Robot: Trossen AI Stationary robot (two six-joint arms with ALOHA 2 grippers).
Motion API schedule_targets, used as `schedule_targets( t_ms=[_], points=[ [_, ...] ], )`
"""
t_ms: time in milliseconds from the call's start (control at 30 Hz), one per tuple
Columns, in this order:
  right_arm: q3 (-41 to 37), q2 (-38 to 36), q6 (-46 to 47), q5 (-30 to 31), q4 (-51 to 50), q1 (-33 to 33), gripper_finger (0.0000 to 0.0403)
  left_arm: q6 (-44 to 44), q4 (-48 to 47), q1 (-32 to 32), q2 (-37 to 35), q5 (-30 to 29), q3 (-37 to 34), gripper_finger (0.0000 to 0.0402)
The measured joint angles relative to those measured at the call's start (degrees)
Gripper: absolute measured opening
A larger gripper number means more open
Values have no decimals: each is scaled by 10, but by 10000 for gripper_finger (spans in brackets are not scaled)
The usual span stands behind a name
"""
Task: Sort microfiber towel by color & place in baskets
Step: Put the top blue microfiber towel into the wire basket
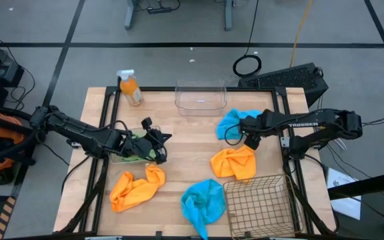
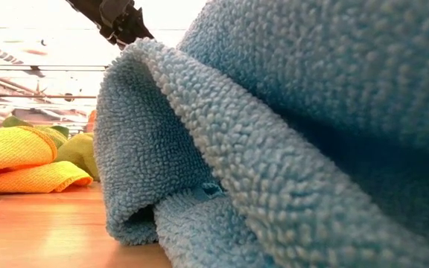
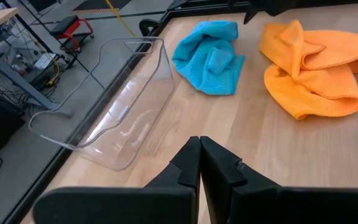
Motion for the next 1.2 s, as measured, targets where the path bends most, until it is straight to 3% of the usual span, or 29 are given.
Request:
schedule_targets(
  t_ms=[400,667,1033,1200],
  points=[
    [0,30,1,25,63,4,156,0,4,0,0,0,0,13],
    [0,49,-28,28,90,4,12,2,4,0,0,0,0,13],
    [82,12,-29,-6,93,15,4,4,5,0,0,0,0,13],
    [99,11,-29,-33,143,15,2,4,5,0,0,0,0,13]
  ],
)
